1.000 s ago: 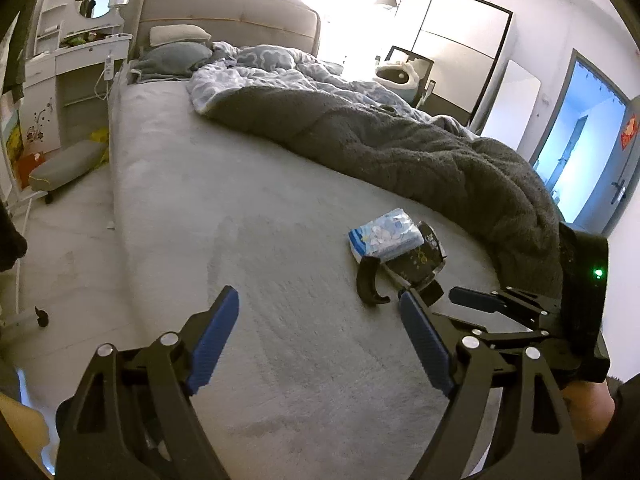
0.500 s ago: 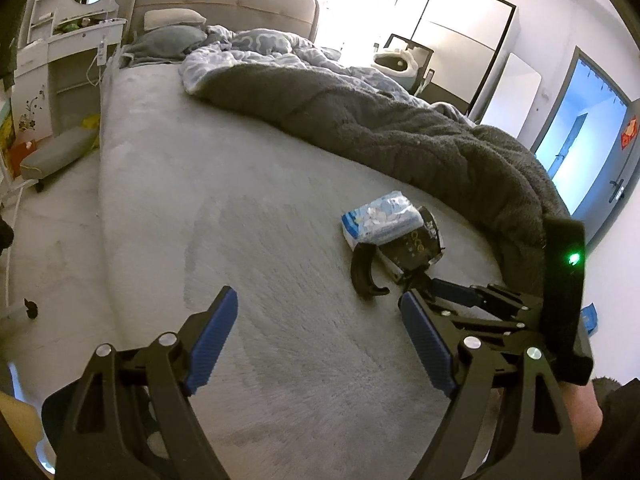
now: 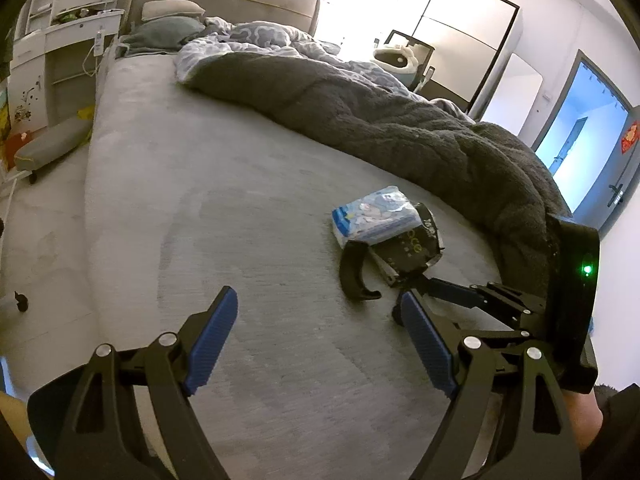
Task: Collect trash
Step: 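Grasp a black curved plastic piece with the right gripper while the left gripper grasps another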
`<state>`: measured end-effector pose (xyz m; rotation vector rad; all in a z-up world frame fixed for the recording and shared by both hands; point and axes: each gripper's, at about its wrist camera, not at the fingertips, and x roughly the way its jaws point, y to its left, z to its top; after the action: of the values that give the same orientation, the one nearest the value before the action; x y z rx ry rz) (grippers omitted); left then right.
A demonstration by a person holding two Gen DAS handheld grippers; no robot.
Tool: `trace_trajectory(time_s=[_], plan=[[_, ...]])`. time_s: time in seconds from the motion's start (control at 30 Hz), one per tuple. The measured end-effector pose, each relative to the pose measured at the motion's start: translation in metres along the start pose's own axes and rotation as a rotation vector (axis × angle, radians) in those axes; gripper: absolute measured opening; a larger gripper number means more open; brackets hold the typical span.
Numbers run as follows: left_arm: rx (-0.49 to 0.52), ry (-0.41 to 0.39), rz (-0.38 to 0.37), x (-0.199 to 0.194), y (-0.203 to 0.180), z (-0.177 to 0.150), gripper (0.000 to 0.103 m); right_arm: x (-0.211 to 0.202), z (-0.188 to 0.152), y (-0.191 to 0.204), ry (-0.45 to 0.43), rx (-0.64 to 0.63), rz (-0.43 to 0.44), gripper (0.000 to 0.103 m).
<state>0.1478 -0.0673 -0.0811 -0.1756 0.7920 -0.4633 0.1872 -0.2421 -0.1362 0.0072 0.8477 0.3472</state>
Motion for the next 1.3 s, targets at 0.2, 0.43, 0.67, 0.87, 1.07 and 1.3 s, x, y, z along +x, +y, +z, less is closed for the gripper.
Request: trace_trajectory(time_s=[0.2,0.43,0.67,0.87,1.07,1.3], plan=[[-0.002,0.005,-0.003,0.011,-0.009,-0.001,0.086,-0.007,-0.001,-0.004,-0.012,-0.002,0.034,0.043],[0.010,-0.020,0.019,0.019,-0.023,0.002,0.086,-0.028,-0.002,-0.018,-0.041,0.032,0.049,0.043],[0.084,-0.029,0.059,0.034,-0.048,0.002,0.080,-0.050,-0.003,-0.039,-0.088,0.082,0.046,0.043],[0.068,-0.012,0.102,0.052,-0.052,0.004,0.068,-0.060,-0.005,-0.059,-0.106,0.119,0.057,0.043],[0.025,0.023,0.128,0.073,-0.047,0.010,0.051,-0.067,-0.007,-0.071,-0.117,0.136,0.068,0.043],[0.007,0.038,0.139,0.086,-0.047,0.013,0.042,-0.073,-0.011,-0.081,-0.123,0.154,0.075,0.043]])
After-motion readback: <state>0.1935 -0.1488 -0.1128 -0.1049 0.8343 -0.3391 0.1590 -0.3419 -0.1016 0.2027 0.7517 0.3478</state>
